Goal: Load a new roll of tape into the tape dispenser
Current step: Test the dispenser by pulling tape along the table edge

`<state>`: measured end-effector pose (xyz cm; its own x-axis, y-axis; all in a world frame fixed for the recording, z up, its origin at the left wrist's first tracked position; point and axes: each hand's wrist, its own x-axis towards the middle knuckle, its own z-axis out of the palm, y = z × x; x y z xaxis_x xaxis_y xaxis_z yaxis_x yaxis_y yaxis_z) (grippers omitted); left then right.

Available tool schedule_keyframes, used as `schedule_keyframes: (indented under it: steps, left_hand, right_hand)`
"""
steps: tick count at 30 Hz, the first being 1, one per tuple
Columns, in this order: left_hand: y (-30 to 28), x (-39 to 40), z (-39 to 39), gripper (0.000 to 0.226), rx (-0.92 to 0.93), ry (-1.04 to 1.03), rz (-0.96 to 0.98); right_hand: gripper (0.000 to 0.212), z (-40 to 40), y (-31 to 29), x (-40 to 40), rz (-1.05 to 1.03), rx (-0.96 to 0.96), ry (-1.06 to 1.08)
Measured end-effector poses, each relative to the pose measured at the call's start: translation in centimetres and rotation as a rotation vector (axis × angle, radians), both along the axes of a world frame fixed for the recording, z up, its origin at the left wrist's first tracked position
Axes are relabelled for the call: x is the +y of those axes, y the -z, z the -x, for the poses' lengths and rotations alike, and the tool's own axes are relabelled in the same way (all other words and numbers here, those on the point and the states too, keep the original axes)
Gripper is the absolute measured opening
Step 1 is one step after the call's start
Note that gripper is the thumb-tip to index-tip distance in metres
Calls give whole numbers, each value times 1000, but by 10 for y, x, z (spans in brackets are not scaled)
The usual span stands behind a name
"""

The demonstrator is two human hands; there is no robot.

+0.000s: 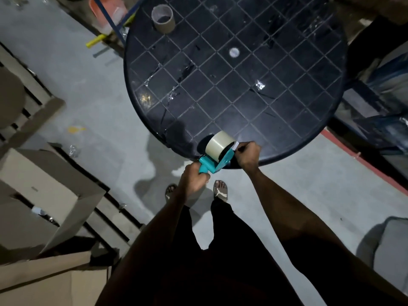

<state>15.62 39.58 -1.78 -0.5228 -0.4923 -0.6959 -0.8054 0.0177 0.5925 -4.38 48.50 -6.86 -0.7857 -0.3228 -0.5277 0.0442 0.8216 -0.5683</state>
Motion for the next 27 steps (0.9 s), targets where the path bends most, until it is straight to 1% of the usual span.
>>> schedule_keyframes:
  steps: [1, 3, 7, 9, 12, 14, 16, 18, 20, 21, 22, 23, 24, 27]
  left_hand:
    - [0, 2, -1, 12, -6, 4, 19]
    - [4, 4, -3, 15, -15, 30, 67]
    - [10, 12, -1, 32, -32, 122, 143]
    - [11, 13, -2, 34, -40, 135, 150]
    - [24, 6, -26, 39, -46, 148, 169]
    - [39, -1, -56, 42, -83, 174, 197]
    - [36, 0, -73, 35, -117, 156, 196]
    - [20, 2, -74, 28, -98, 155, 185]
    - [19, 3, -73, 26, -90, 195, 213]
    - [26, 3, -73, 32, -74, 220, 231]
    - [36, 2, -75, 42, -61, 241, 244]
    - [41, 2, -74, 52, -60, 266, 268]
    - [38, 4, -71, 57, -84, 294, 291]
    - [2, 14, -60, 56, -141, 334, 383]
  right_hand:
    - [24, 3, 4, 2, 7, -9, 35]
    - [24, 13, 13, 6, 16, -13, 121]
    - [21, 19, 15, 7, 39, -2, 180]
    - [22, 18, 17, 6, 36, -4, 220]
    - [15, 20, 19, 3, 54, -58, 254]
    - [30, 19, 17, 1, -13, -69, 197]
    - [35, 15, 13, 2, -36, -47, 129]
    - [30, 7, 10, 7, 4, 65, -35]
    - [28, 0, 7, 14, 33, 268, -344]
    - [32, -3, 7, 19, 41, 346, -499]
    - [37, -6, 6, 24, 38, 394, -638]
    - [43, -9, 3, 29, 4, 425, -745]
    - [49, -11, 0, 36, -42, 457, -829]
    - [73, -12, -11, 54, -175, 490, -978]
